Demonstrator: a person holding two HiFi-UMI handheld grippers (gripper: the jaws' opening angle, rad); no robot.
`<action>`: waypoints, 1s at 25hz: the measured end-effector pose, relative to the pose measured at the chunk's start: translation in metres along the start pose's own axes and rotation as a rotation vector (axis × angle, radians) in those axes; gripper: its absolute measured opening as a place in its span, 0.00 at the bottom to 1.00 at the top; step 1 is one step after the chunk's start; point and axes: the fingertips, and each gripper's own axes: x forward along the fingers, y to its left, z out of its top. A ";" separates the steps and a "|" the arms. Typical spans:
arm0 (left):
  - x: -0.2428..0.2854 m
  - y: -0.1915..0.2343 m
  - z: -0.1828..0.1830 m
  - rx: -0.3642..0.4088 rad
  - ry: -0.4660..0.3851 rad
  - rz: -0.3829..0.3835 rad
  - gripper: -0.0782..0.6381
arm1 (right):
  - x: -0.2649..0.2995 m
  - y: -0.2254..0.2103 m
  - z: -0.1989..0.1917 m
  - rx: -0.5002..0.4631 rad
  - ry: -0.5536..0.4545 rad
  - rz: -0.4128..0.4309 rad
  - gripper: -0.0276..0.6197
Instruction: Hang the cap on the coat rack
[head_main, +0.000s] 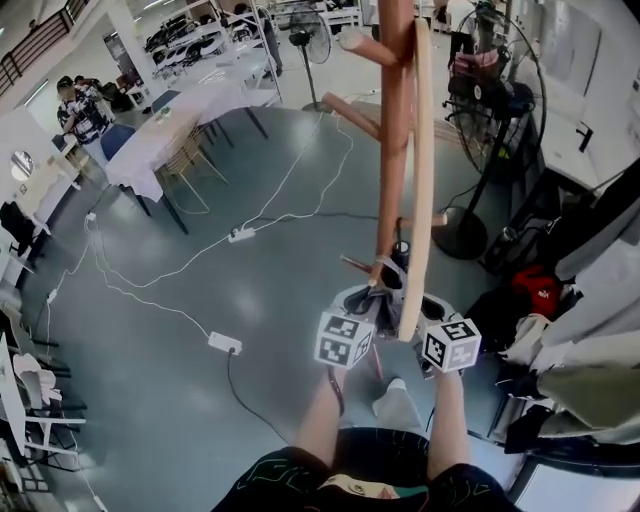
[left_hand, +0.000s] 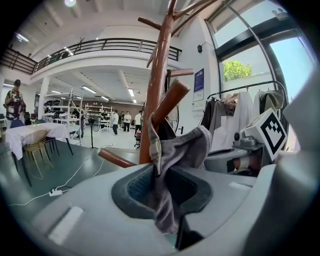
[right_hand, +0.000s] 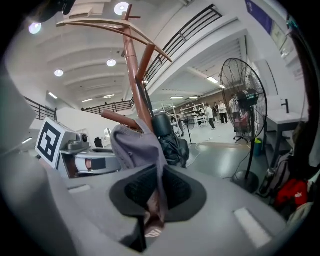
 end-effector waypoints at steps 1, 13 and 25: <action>0.002 0.001 -0.003 -0.009 0.001 0.007 0.21 | 0.001 -0.002 -0.003 0.007 0.003 -0.002 0.10; -0.048 0.011 -0.012 -0.033 -0.015 0.040 0.38 | -0.032 0.019 0.001 0.005 -0.081 -0.120 0.26; -0.137 -0.006 0.053 0.003 -0.304 0.003 0.13 | -0.106 0.096 0.051 -0.128 -0.341 -0.141 0.05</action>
